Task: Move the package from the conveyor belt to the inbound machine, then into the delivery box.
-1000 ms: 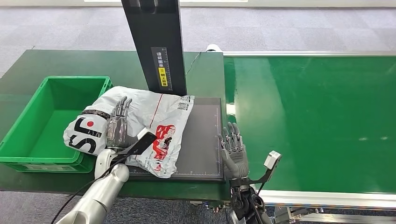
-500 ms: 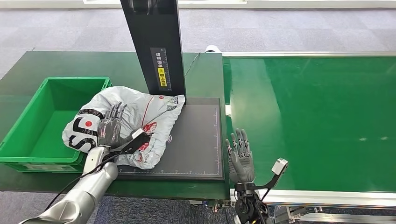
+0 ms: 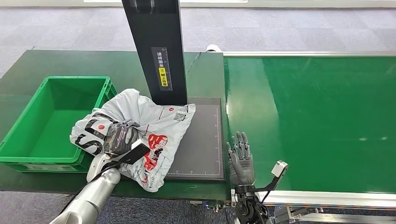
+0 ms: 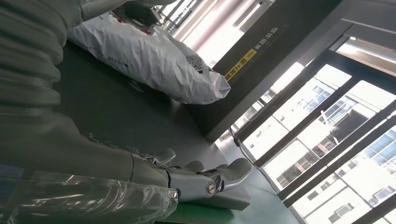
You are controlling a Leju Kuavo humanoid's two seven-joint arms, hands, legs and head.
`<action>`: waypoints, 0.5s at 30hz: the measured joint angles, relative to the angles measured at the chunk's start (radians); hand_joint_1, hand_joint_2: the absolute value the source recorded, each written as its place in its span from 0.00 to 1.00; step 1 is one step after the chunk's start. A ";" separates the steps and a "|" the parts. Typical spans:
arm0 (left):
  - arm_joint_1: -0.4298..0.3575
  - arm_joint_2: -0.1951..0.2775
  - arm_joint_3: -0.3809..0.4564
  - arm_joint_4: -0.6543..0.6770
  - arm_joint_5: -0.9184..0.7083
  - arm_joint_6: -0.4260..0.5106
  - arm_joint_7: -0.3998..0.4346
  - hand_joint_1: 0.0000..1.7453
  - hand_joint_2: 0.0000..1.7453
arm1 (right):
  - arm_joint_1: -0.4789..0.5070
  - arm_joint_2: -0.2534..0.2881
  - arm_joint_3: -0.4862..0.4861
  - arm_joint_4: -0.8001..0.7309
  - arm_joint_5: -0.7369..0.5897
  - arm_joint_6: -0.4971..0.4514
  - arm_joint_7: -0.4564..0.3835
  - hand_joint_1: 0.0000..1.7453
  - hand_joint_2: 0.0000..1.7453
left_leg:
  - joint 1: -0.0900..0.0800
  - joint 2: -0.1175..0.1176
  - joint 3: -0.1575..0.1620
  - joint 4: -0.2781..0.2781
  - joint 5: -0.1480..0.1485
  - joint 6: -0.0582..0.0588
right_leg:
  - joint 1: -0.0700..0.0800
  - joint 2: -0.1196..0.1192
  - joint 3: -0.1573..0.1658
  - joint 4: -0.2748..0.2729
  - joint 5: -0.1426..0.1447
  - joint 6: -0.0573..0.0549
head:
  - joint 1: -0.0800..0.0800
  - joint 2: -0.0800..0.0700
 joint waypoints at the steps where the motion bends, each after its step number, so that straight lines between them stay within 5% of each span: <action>1: 0.019 -0.005 0.000 -0.040 0.027 -0.004 -0.019 1.00 1.00 | 0.001 0.000 -0.001 0.002 0.000 -0.001 -0.001 0.00 1.00 | 0.000 0.000 0.000 0.000 0.000 0.000 | 0.000 0.000 0.000 0.000 0.000 0.000 | 0.000 0.000; 9: 0.199 -0.023 -0.047 -0.512 0.316 -0.020 -0.105 1.00 1.00 | 0.018 -0.001 -0.010 0.005 -0.004 -0.022 -0.001 0.00 1.00 | 0.000 0.000 -0.004 0.000 0.000 0.000 | 0.000 0.000 -0.004 0.000 0.000 0.000 | 0.000 0.000; 15: 0.249 -0.010 -0.043 -0.836 0.495 -0.011 -0.114 1.00 1.00 | 0.025 -0.002 -0.022 0.005 -0.007 -0.033 -0.002 0.00 1.00 | 0.000 0.000 -0.004 0.000 0.000 0.000 | 0.001 0.000 -0.004 0.000 0.000 0.000 | 0.000 0.000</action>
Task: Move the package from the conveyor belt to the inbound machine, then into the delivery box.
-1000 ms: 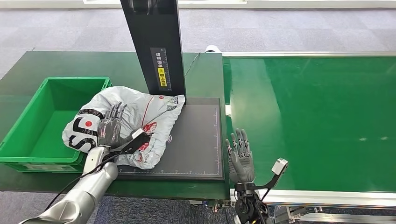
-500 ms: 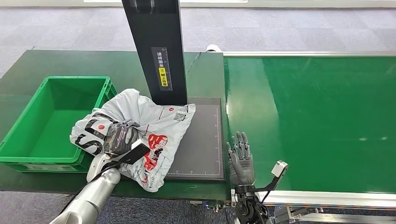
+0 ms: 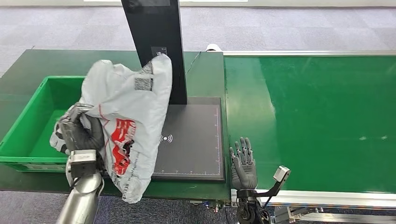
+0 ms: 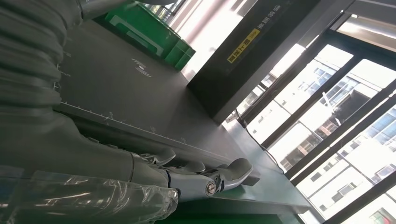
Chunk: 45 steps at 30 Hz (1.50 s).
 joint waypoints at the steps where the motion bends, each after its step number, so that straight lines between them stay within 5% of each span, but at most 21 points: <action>1: -0.002 0.002 0.012 -0.039 0.010 0.001 0.001 1.00 1.00 | 0.000 0.000 -0.002 0.000 -0.001 -0.001 0.000 0.00 1.00 | 0.000 0.000 0.000 0.000 0.000 0.000 | 0.000 0.000 0.000 0.000 0.000 0.000 | 0.000 0.000; 10: -0.179 0.058 0.226 -0.063 -0.033 0.016 0.080 1.00 1.00 | -0.003 0.001 -0.008 0.008 0.004 0.006 -0.001 0.00 1.00 | 0.001 0.000 0.001 0.000 0.002 -0.001 | 0.001 0.000 0.000 0.000 0.001 -0.001 | 0.000 0.000; 19: -0.418 0.129 0.313 0.247 -0.225 0.061 0.170 1.00 1.00 | -0.015 0.006 -0.011 0.023 0.006 0.017 -0.001 0.00 1.00 | 0.001 0.000 0.000 0.000 0.002 -0.001 | 0.001 0.000 -0.001 0.001 0.001 -0.002 | 0.000 0.000; 28: -0.650 0.228 0.308 0.761 -0.638 0.172 0.489 0.97 1.00 | 0.007 0.009 -0.021 0.024 0.002 0.042 0.002 0.00 1.00 | 0.001 0.001 0.000 0.000 0.002 -0.001 | 0.001 0.002 -0.002 0.001 0.002 -0.002 | 0.000 0.000; 37: -0.658 0.272 0.328 1.002 -0.715 0.139 0.647 0.92 1.00 | 0.045 0.011 -0.039 -0.001 0.003 0.043 0.023 0.00 1.00 | 0.001 0.002 -0.002 0.000 0.002 -0.001 | 0.001 0.002 -0.004 0.001 0.002 -0.002 | 0.000 0.000; 45: -0.593 0.305 0.416 1.069 -0.675 0.119 0.605 0.87 1.00 | 0.053 0.011 -0.052 -0.005 0.011 0.052 0.031 0.00 1.00 | 0.001 0.001 -0.003 0.000 0.002 -0.001 | 0.001 0.002 -0.004 0.001 0.002 -0.002 | 0.000 0.000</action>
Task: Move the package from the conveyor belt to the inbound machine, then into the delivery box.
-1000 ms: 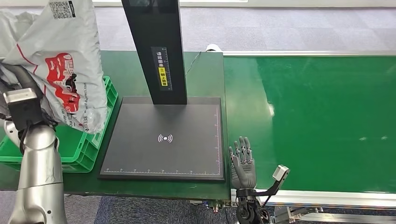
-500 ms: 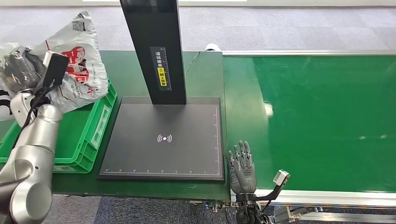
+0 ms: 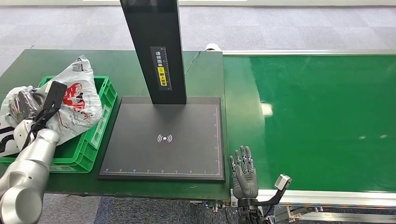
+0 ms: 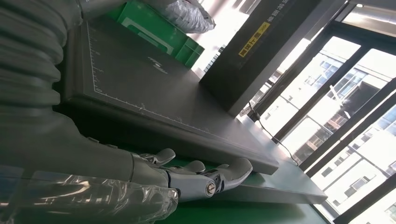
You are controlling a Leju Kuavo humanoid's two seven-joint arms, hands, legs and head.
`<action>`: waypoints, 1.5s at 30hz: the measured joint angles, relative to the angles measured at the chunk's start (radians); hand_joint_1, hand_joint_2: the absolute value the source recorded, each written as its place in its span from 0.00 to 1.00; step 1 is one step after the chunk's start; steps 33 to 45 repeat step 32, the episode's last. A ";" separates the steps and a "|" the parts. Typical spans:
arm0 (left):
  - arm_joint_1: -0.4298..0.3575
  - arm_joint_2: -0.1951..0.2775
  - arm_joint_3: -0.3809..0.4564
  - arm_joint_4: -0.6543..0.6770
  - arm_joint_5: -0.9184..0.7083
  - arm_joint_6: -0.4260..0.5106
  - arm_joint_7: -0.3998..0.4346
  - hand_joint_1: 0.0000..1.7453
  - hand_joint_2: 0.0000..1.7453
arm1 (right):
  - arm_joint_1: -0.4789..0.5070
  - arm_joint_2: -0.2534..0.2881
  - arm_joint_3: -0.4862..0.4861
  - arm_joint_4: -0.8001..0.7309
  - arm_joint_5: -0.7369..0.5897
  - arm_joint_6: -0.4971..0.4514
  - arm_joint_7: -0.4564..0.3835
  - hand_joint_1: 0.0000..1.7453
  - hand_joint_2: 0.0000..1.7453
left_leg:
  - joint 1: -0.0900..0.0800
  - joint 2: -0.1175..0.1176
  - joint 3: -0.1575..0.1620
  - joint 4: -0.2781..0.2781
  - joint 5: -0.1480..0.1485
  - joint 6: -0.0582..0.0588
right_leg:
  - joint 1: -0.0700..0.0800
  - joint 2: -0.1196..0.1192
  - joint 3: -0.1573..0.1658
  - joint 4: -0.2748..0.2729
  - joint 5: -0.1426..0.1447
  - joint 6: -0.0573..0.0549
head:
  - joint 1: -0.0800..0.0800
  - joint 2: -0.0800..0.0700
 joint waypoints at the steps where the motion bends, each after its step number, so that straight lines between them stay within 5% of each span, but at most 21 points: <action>1: 0.009 0.002 0.011 0.004 0.003 -0.004 -0.006 0.87 1.00 | 0.000 0.000 -0.001 0.000 0.001 0.000 0.000 0.00 1.00 | 0.000 0.000 0.000 0.000 0.000 0.000 | 0.000 0.000 0.000 0.000 0.000 0.000 | 0.000 0.000; 11: 0.070 -0.007 0.073 0.033 -0.009 -0.064 0.026 0.75 1.00 | -0.001 0.012 -0.012 0.000 0.007 0.004 0.014 0.00 1.00 | 0.000 0.000 0.000 0.000 0.000 0.000 | 0.000 0.000 0.000 0.000 0.000 0.000 | 0.000 0.000; 13: 0.073 -0.009 0.078 0.035 -0.017 -0.071 0.030 0.52 1.00 | -0.001 0.015 -0.013 0.000 0.008 0.004 0.019 0.00 1.00 | 0.000 0.000 0.000 0.000 0.000 0.000 | 0.000 0.000 0.000 0.000 0.000 0.000 | 0.000 0.000; 15: 0.074 -0.012 0.080 0.036 -0.025 -0.083 0.028 0.16 1.00 | -0.002 0.017 -0.015 0.000 0.008 0.004 0.023 0.00 1.00 | 0.000 0.000 0.001 0.000 0.000 0.000 | 0.000 0.000 0.001 0.000 0.000 0.000 | 0.000 0.000; 17: 0.076 -0.017 0.081 0.036 -0.034 -0.103 0.023 0.00 1.00 | -0.006 0.019 -0.016 0.000 0.009 0.003 0.024 0.00 1.00 | 0.000 -0.001 0.002 0.000 0.000 0.000 | 0.000 0.000 0.002 0.000 0.000 0.000 | 0.000 0.000; 23: 0.077 -0.034 0.105 0.035 -0.006 -0.137 -0.070 0.00 1.00 | -0.026 0.024 -0.017 0.006 0.014 0.002 0.023 0.00 1.00 | 0.000 -0.001 0.007 0.000 0.000 0.000 | 0.000 -0.001 0.008 0.000 0.000 0.000 | 0.000 0.000; 31: 0.099 -0.079 0.195 -0.108 0.374 -0.285 -0.492 0.00 1.00 | -0.040 0.023 -0.019 0.033 0.005 -0.002 0.001 0.00 1.00 | 0.000 -0.001 0.007 0.000 0.001 0.000 | 0.000 -0.002 0.008 0.000 0.001 0.000 | 0.000 0.000; 45: 0.105 -0.084 0.195 -0.130 0.405 -0.296 -0.503 0.00 1.00 | -0.041 0.023 -0.019 0.036 0.004 -0.003 0.000 0.00 1.00 | 0.000 -0.001 0.007 0.000 0.001 0.000 | 0.000 -0.001 0.008 0.000 0.001 0.000 | 0.000 0.000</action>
